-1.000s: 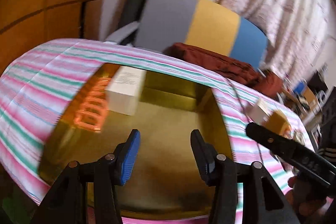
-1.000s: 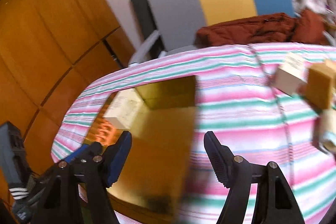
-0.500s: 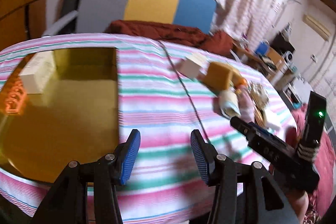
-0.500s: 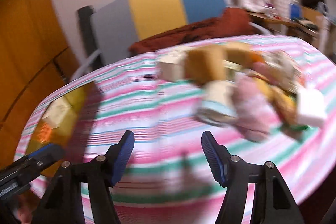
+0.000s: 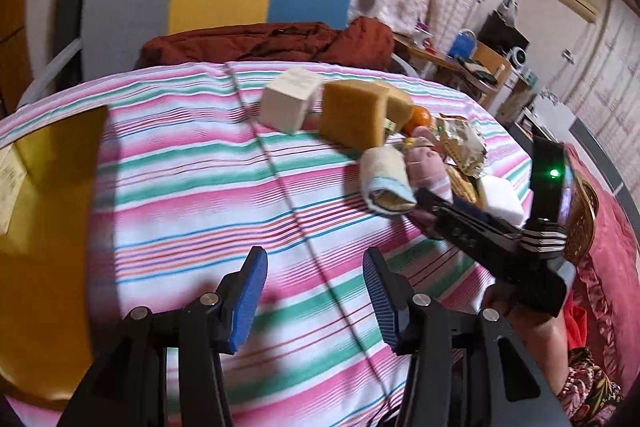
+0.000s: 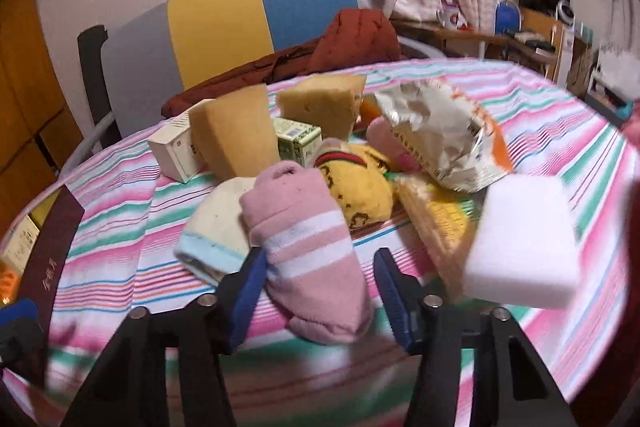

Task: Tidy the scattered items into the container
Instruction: 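Grasp the cream sock with the left tool while the right tool grasps the pink sock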

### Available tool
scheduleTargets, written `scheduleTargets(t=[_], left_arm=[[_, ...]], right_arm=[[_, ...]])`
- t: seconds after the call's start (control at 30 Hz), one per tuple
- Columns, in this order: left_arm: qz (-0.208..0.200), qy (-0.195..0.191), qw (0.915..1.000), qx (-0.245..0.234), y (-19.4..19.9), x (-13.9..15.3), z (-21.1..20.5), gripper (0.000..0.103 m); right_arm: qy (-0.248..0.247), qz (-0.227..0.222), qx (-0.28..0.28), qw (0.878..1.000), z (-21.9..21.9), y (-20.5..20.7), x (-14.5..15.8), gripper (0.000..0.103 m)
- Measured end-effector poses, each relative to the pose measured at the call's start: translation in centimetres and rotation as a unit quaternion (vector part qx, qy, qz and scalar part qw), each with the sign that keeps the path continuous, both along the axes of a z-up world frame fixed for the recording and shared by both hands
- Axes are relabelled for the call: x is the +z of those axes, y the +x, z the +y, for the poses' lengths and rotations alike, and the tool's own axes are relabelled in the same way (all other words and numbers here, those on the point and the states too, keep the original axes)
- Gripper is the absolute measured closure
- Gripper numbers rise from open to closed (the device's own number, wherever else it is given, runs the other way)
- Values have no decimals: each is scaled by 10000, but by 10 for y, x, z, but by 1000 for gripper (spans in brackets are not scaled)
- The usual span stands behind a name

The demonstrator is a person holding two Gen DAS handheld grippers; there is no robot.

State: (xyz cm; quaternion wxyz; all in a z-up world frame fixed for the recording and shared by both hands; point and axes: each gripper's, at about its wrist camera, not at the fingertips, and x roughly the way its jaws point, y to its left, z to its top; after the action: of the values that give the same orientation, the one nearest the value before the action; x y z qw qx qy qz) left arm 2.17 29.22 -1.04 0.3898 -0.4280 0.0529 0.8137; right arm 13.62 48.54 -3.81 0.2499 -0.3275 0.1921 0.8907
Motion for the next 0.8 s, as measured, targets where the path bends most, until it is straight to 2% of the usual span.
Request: scheduleTargets(t=[0.2,0.33,0.47,0.57,0.67,0.8], left_arm=[[13,47,9989,-466,-7,-3,45,53],[-285,157,9968,-727,-18,-10,77,53],[-288,124,9963,-799,-27,-16,104,53],[-82,-67,9950,-993,-27,-20,126,53],[240,-392,9944,-949,-29,-25,140,52],[-18,-488,9927,-1102,-36,-40,146,50]], right_arm=[[-331,479,-162,9982,-1,16,-13,64],[-336,587,-352,9971,-6,30,-13,68],[-344,623,-254,9971,-7,35,-16,69],[-463,656,-194,9966,-3,37,-19,69],[-567,678,-147,9960,1,37,-19,69],[-440,645,-62,9969,-1,35,-20,69]])
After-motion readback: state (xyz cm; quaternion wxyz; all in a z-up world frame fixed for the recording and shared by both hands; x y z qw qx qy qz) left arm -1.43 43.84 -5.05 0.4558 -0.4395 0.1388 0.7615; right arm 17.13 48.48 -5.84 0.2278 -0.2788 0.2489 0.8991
